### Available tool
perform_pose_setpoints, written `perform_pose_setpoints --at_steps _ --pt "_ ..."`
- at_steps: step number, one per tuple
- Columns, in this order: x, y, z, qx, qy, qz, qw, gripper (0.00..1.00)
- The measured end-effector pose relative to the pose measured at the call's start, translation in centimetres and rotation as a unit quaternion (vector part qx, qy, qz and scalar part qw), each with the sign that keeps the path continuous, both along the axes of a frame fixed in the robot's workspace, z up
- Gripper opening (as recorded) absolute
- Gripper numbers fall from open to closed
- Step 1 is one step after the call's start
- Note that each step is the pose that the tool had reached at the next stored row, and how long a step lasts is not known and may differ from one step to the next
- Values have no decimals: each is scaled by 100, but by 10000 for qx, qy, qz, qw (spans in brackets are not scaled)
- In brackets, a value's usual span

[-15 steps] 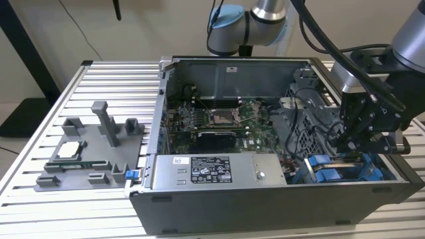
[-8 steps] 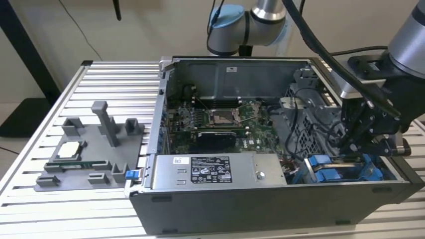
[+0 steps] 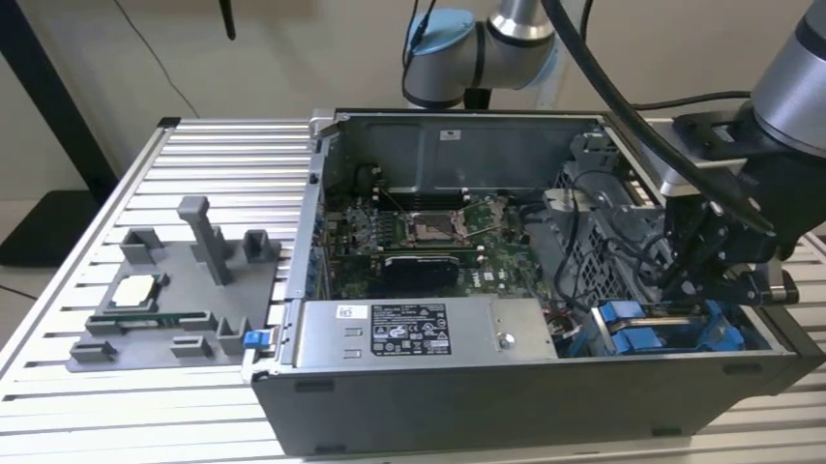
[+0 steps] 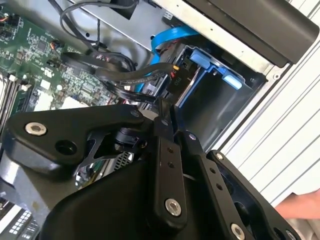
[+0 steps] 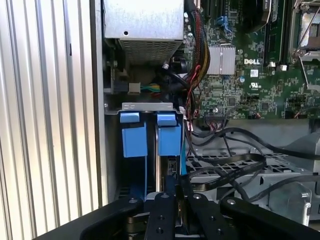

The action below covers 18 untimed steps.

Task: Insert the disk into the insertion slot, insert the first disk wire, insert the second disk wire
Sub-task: 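Insert the second disk wire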

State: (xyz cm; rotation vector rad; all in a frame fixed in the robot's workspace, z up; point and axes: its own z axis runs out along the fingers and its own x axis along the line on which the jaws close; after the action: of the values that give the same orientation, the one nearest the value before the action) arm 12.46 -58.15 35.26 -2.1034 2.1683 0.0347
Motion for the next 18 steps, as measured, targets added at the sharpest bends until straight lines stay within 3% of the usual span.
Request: perform_pose_setpoints --at_steps 5,18 --pt "0 3 -16 -3 -43 0 10000 0" --pt "-3 21 -75 -3 -52 -31 10000 0"
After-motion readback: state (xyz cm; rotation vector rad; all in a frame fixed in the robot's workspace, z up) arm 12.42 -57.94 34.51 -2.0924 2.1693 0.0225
